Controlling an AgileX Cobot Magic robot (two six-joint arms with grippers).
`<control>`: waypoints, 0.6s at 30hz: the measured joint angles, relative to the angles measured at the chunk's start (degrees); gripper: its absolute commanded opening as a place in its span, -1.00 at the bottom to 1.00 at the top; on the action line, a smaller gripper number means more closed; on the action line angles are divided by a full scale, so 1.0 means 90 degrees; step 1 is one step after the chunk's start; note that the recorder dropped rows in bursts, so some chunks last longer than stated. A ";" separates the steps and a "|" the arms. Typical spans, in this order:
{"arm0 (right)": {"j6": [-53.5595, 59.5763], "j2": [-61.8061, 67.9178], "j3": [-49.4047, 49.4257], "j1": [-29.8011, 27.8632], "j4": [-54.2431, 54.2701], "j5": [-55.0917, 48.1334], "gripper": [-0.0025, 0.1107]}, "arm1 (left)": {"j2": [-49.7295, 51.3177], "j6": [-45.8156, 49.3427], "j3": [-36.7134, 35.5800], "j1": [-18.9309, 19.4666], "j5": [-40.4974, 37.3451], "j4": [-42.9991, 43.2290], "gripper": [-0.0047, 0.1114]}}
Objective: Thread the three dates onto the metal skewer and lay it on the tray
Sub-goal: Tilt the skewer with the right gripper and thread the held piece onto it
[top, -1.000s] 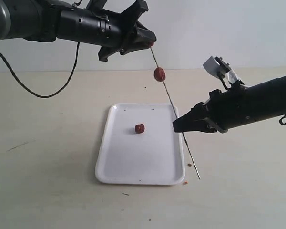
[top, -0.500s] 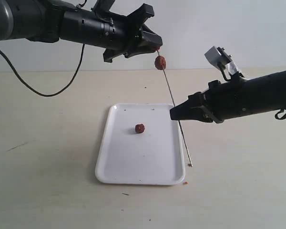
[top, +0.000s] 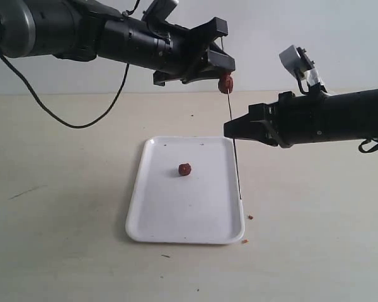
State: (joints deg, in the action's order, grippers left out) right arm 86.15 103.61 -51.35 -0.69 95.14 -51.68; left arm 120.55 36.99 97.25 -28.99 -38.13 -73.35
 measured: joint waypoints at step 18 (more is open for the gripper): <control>0.0221 0.0000 0.0000 0.0000 -0.0012 0.0117 -0.96 | 0.0026 0.0013 0.0000 0.0019 -0.0041 0.0542 0.31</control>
State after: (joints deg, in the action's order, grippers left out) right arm 88.14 103.61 -51.35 -0.69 95.03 -50.63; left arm 120.79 37.11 97.25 -28.82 -38.51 -68.48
